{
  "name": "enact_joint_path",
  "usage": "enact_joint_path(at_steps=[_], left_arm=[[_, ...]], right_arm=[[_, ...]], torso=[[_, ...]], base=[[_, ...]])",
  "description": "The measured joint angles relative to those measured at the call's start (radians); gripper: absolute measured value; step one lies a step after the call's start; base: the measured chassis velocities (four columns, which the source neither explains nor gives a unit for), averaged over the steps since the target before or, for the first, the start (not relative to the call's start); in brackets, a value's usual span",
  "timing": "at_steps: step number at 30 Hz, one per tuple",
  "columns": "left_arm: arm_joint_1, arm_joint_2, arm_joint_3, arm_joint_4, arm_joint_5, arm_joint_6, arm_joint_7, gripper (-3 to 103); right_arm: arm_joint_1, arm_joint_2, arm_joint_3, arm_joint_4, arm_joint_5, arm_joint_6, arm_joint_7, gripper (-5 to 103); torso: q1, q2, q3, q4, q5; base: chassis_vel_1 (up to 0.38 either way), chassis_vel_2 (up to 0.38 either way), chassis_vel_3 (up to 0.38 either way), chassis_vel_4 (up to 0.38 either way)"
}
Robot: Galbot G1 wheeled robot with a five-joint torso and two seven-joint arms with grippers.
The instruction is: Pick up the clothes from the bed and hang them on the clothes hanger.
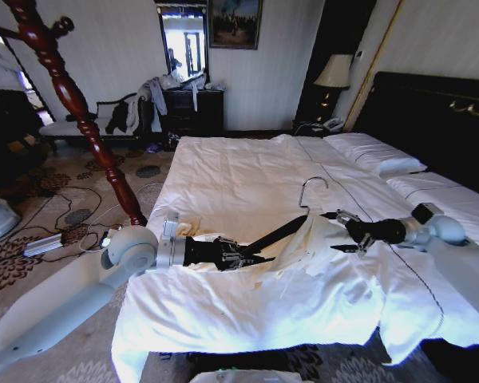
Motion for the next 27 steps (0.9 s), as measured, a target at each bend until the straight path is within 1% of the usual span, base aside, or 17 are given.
enact_joint_path(at_steps=[2, 3, 5, 6, 7, 8, 9, 11, 14, 15, 17, 18, 20, 23, 24, 26, 27], left_arm=[[0.000, 0.000, 0.001, 0.001, 0.001, -0.001, 0.001, 20], [-0.001, 0.001, 0.001, 0.001, 0.002, -0.001, 0.001, 20], [-0.003, 0.002, 0.003, 0.001, 0.002, -0.001, 0.001, 20], [-0.005, 0.005, 0.004, -0.003, 0.002, -0.002, 0.001, 20], [-0.005, 0.005, 0.004, -0.003, 0.002, -0.002, 0.001, 20], [-0.006, 0.008, 0.006, -0.009, 0.002, -0.002, 0.001, 20], [-0.006, 0.012, 0.007, -0.014, 0.002, -0.004, 0.002, 20], [-0.005, 0.021, 0.011, -0.022, 0.006, -0.007, 0.011, 20], [-0.004, 0.025, 0.012, -0.025, 0.010, -0.010, 0.017, 20], [-0.006, 0.026, 0.014, -0.024, 0.014, -0.012, 0.020, 20], [-0.009, 0.026, 0.014, -0.023, 0.015, -0.013, 0.020, 20], [-0.011, 0.026, 0.014, -0.021, 0.016, -0.013, 0.021, 20], [-0.012, 0.027, 0.014, -0.021, 0.016, -0.014, 0.021, 20], [-0.012, 0.032, 0.014, -0.020, 0.025, -0.020, 0.026, 20], [-0.012, 0.032, 0.014, -0.020, 0.025, -0.020, 0.026, 20], [-0.009, 0.037, 0.010, -0.011, 0.043, -0.028, 0.037, 20], [-0.008, 0.037, 0.009, -0.007, 0.048, -0.030, 0.041, 20]], right_arm=[[-0.002, 0.002, 0.001, -0.001, -0.010, 0.005, 0.000, 100], [-0.003, 0.004, 0.002, -0.006, -0.023, 0.009, 0.000, 103], [-0.002, 0.006, 0.004, -0.015, -0.040, 0.013, 0.000, 99], [0.000, 0.007, 0.005, -0.024, -0.055, 0.016, 0.000, 94], [0.000, 0.007, 0.005, -0.024, -0.055, 0.016, 0.000, 94], [0.002, 0.006, 0.005, -0.032, -0.062, 0.019, 0.001, 84], [0.002, 0.005, 0.006, -0.037, -0.063, 0.020, 0.001, 84], [0.001, -0.003, 0.012, -0.046, -0.068, 0.024, 0.001, 73], [-0.002, -0.008, 0.016, -0.047, -0.069, 0.028, 0.001, 68], [-0.005, -0.010, 0.019, -0.047, -0.073, 0.034, 0.001, 57], [-0.006, -0.010, 0.021, -0.047, -0.076, 0.040, 0.001, 57], [-0.006, -0.010, 0.022, -0.047, -0.083, 0.047, 0.001, 46], [-0.008, -0.010, 0.024, -0.047, -0.088, 0.051, 0.001, 46], [-0.018, -0.010, 0.032, -0.041, -0.096, 0.062, 0.001, 30], [-0.018, -0.010, 0.032, -0.041, -0.096, 0.062, 0.001, 30], [-0.030, -0.017, 0.039, -0.028, -0.097, 0.065, 0.001, 21], [-0.033, -0.019, 0.041, -0.024, -0.097, 0.066, 0.001, 21]], torso=[[0.000, 0.000, 0.000, -0.0001, 0.0000], [0.000, 0.000, 0.000, 0.0000, 0.0001], [0.000, 0.000, 0.000, 0.0000, 0.0001], [0.000, 0.000, 0.000, 0.0000, 0.0001], [0.000, 0.000, 0.000, 0.0000, 0.0001], [0.000, 0.000, 0.000, 0.0000, 0.0000], [0.000, 0.000, 0.000, 0.0000, 0.0001], [0.000, 0.000, 0.000, 0.0000, 0.0001], [0.000, 0.000, 0.000, 0.0000, 0.0001], [0.000, 0.000, 0.000, 0.0000, 0.0000], [0.000, 0.000, 0.000, 0.0000, 0.0001], [0.000, 0.000, 0.000, 0.0000, 0.0002], [0.000, 0.000, 0.000, 0.0000, 0.0001], [0.000, 0.000, 0.000, 0.0000, 0.0002], [0.000, 0.000, 0.000, 0.0000, 0.0002], [0.000, 0.000, 0.000, 0.0000, 0.0001], [0.000, 0.000, 0.000, 0.0000, 0.0001]], base=[[0.000, 0.000, 0.000, 0.000], [0.000, 0.000, 0.000, 0.000], [0.000, 0.000, 0.000, 0.000], [0.000, 0.000, 0.000, 0.000], [0.000, 0.000, 0.000, 0.000], [0.000, 0.000, 0.000, 0.000], [0.000, 0.000, 0.000, 0.000], [0.000, 0.000, 0.000, 0.000], [0.000, 0.000, 0.000, 0.000], [0.000, 0.000, 0.000, 0.000], [0.000, 0.000, 0.000, 0.000], [0.000, 0.000, 0.000, 0.000], [0.000, 0.000, 0.000, 0.000], [0.000, 0.000, 0.000, 0.000], [0.000, 0.000, 0.000, 0.000], [0.000, 0.000, 0.000, 0.000], [0.000, 0.000, 0.000, 0.000]])
